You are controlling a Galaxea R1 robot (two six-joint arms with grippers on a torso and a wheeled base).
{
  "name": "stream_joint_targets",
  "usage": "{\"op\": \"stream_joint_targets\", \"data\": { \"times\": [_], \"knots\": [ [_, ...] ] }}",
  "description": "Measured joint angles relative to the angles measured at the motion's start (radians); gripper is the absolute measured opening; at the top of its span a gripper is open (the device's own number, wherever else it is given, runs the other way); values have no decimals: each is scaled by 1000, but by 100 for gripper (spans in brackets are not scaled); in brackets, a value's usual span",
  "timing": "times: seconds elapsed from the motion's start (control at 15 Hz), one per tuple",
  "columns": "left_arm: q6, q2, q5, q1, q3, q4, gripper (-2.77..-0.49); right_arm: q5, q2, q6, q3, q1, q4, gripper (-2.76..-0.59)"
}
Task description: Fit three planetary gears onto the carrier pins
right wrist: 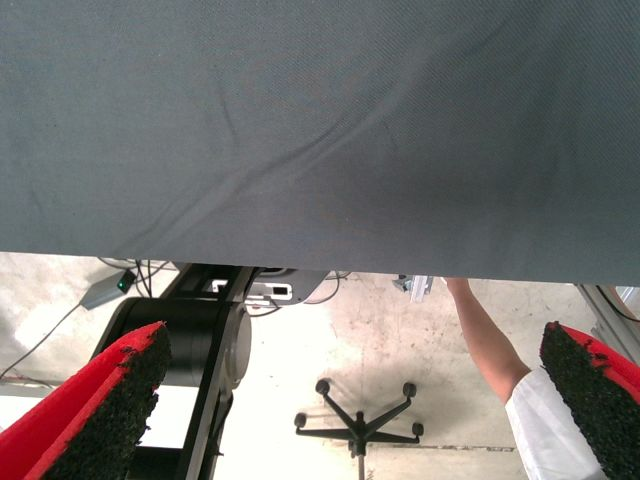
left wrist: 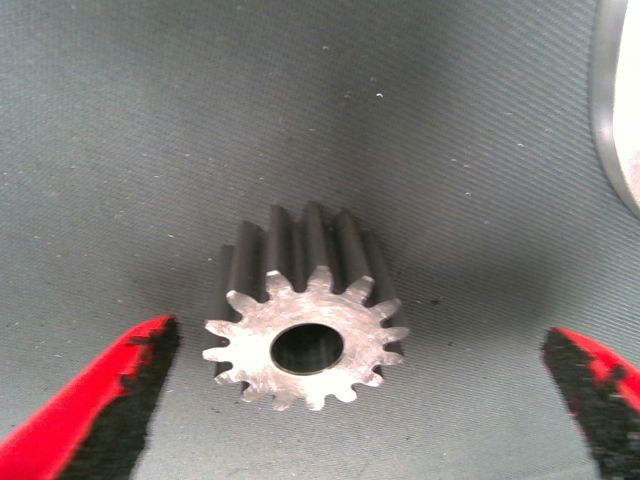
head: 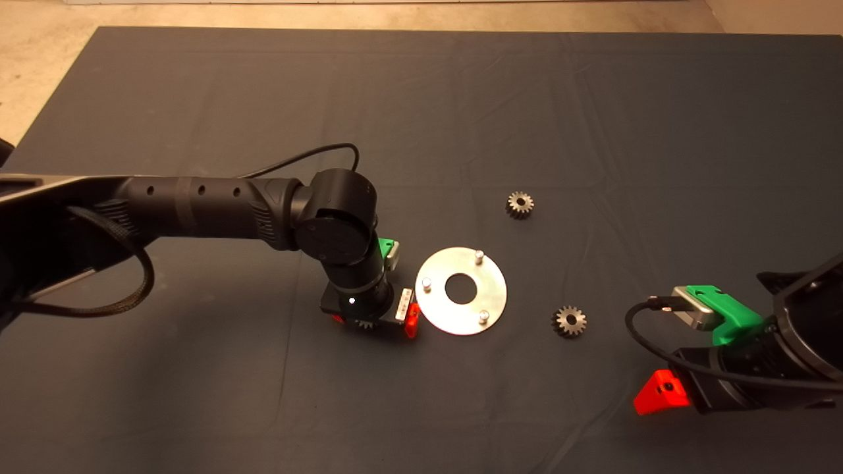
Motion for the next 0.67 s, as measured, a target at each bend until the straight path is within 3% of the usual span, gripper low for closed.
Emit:
{"op": "stream_joint_targets", "data": {
  "times": [0.67],
  "knots": [
    [14, 0, 6, 0, -31, 5, -104, 0, 0, 0, 0, 0, 0, -60]
  ]
}}
